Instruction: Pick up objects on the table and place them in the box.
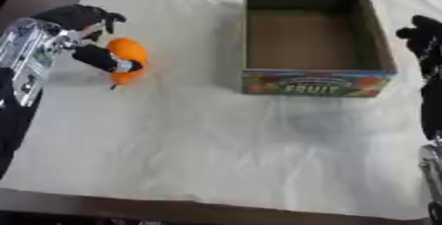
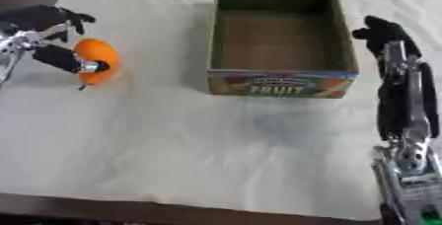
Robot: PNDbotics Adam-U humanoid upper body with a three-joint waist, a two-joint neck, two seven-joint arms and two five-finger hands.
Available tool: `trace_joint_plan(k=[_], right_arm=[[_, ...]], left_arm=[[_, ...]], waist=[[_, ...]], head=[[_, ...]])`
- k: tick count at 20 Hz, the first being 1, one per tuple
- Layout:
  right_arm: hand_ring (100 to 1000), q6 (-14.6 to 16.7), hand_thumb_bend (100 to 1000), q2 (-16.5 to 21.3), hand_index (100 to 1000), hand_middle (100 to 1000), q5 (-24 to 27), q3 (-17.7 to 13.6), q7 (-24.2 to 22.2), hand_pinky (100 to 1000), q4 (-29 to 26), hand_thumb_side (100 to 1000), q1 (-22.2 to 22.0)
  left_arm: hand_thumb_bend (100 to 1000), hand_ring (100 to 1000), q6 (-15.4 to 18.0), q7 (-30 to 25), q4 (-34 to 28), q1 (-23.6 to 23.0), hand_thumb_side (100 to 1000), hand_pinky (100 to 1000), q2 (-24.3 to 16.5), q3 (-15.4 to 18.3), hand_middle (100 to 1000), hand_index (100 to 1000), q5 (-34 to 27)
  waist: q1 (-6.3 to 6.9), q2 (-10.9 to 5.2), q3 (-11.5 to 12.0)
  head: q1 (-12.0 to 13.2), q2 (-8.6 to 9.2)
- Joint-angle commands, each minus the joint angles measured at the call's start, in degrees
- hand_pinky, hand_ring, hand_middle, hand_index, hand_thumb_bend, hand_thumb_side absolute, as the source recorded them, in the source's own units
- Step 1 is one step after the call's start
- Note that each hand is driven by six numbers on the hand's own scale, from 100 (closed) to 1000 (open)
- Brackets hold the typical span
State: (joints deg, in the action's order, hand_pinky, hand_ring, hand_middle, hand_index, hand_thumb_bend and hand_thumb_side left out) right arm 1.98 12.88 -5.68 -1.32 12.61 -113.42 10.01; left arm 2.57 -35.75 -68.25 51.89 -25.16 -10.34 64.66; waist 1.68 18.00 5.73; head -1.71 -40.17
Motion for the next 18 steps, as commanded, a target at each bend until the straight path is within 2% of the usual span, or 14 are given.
trace_joint_plan(k=[1, 4, 6, 8, 9, 11, 15, 18], right_arm=[[871, 0.07, 100, 0.29, 826, 670, -0.1, 0.27, -0.3, 949, -1.17, 981, 0.29], [872, 0.04, 100, 0.18, 826, 670, -0.08, 0.38, -0.45, 949, -1.17, 981, 0.31], [872, 0.01, 100, 0.15, 826, 670, -0.08, 0.38, -0.46, 949, -1.17, 981, 0.31], [872, -0.02, 100, 0.12, 826, 669, -0.09, 0.43, -0.51, 950, -1.17, 981, 0.31], [872, -0.05, 100, 0.1, 826, 669, -0.07, 0.48, -0.56, 950, -1.17, 981, 0.31], [872, -0.1, 100, 0.08, 825, 669, -0.05, 0.58, -0.69, 950, -1.17, 981, 0.31], [872, -0.2, 100, 0.02, 824, 669, -0.02, 0.66, -0.82, 951, -1.17, 980, 0.26], [873, -0.22, 100, 0.04, 824, 669, -0.02, 0.66, -0.89, 951, -1.17, 978, 0.26]], left_arm=[[552, 603, -0.57, 0.98, 1.09, 0.51, 741, 569, 0.09, 1.04, 701, 988, -0.58], [474, 576, -1.32, 3.47, 2.5, 0.2, 680, 541, 0.7, 1.28, 684, 949, -2.23], [363, 552, -1.74, 5.25, 2.9, 0.01, 589, 521, 0.79, 1.32, 675, 923, -3.44], [139, 525, -2.06, 6.62, 2.95, -0.2, 405, 498, 0.82, 1.32, 666, 909, -4.66], [100, 516, -2.23, 7.19, 2.81, -0.34, 329, 489, 0.86, 1.37, 659, 901, -5.52], [100, 514, -2.62, 7.95, 2.47, -0.58, 297, 487, 0.88, 1.38, 657, 897, -7.31], [100, 474, -3.54, 9.41, 1.46, -0.77, 212, 447, 0.71, 1.23, 604, 813, -9.97], [100, 450, -4.3, 11.21, 0.32, -0.75, 244, 426, 0.63, 1.32, 568, 767, -11.3]], waist=[[-0.09, -0.83, -0.09], [-0.17, -0.74, -0.1], [-0.17, -0.7, -0.05], [-0.17, -0.67, 0.0], [-0.17, -0.66, 0.03], [-0.18, -0.65, 0.07], [-0.2, -0.67, 0.15], [-0.24, -0.72, 0.19]], head=[[0.2, 0.53], [0.29, 0.48], [0.29, 0.42], [0.29, 0.4], [0.29, 0.42], [0.18, 0.45], [0.23, 0.44], [0.21, 0.38]])
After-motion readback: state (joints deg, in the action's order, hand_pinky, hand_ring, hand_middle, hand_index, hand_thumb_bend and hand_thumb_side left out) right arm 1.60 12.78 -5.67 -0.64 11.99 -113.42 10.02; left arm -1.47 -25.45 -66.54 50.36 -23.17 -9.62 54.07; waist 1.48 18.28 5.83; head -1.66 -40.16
